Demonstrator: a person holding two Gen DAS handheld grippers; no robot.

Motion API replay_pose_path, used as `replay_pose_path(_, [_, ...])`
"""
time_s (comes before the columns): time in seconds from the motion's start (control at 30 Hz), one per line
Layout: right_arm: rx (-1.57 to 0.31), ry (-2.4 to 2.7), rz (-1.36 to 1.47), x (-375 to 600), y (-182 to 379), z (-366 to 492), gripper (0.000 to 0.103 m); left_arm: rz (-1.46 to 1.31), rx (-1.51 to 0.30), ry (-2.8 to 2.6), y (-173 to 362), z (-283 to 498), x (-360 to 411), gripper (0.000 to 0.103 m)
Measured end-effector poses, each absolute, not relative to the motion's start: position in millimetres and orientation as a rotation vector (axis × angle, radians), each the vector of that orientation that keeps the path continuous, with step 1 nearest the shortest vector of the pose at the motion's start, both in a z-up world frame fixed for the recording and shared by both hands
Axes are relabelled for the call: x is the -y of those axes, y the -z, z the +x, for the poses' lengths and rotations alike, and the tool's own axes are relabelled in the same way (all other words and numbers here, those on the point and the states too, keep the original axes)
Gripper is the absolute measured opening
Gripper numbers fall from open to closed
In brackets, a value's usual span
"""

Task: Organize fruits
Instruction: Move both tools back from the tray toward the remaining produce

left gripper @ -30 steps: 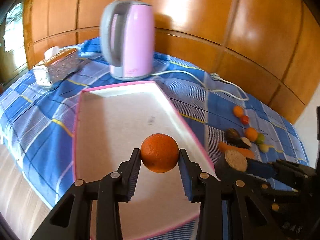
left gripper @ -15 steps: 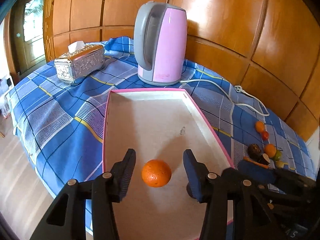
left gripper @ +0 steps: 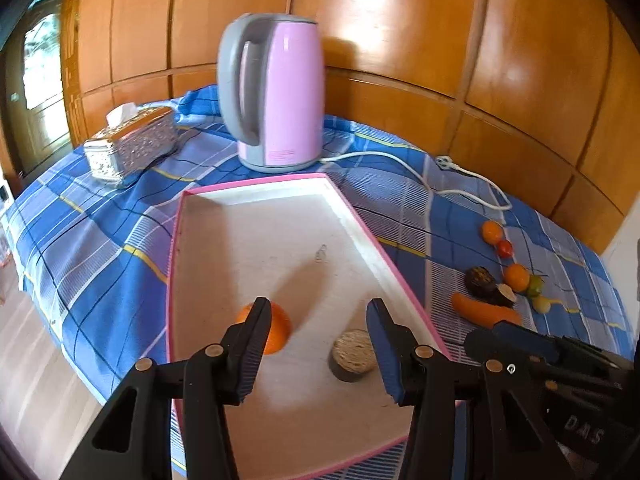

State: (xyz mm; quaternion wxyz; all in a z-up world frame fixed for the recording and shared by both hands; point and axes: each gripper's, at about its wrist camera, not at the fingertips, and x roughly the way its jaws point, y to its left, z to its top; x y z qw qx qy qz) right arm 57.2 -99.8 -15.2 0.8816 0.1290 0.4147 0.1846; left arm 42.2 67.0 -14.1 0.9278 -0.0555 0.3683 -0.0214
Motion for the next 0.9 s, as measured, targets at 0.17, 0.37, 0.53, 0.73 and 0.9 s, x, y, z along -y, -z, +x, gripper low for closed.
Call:
replay_pose_path(0.17, [-0.867,-0.326,0.3,121.0,19.7,52.4,0.04,-0.089,-0.751,0.083,12.1,38.4,-53.3,0.05])
replay_pose_path(0.37, [-0.868,-0.232,0.313,148.9,24.8,44.8,0.04,-0.066,-0.755,0.143,12.8,36.4,-36.6,0.05])
replay_pose_path(0.53, [-0.879,-0.133,0.329,172.1,31.2,39.1,0.04,-0.039,-0.753,0.212,11.6,33.9,-19.5,0.05])
replay_pose_path(0.73, [-0.882,-0.048,0.367,198.0,36.8,36.6,0.04,-0.036,-0.766,0.336,7.5,35.6,5.4,0.05])
replay_pose_path(0.9, [-0.883,0.008,0.391,215.3,40.7,36.1,0.04,-0.047,-0.81,0.42,10.9,42.5,29.0,0.048])
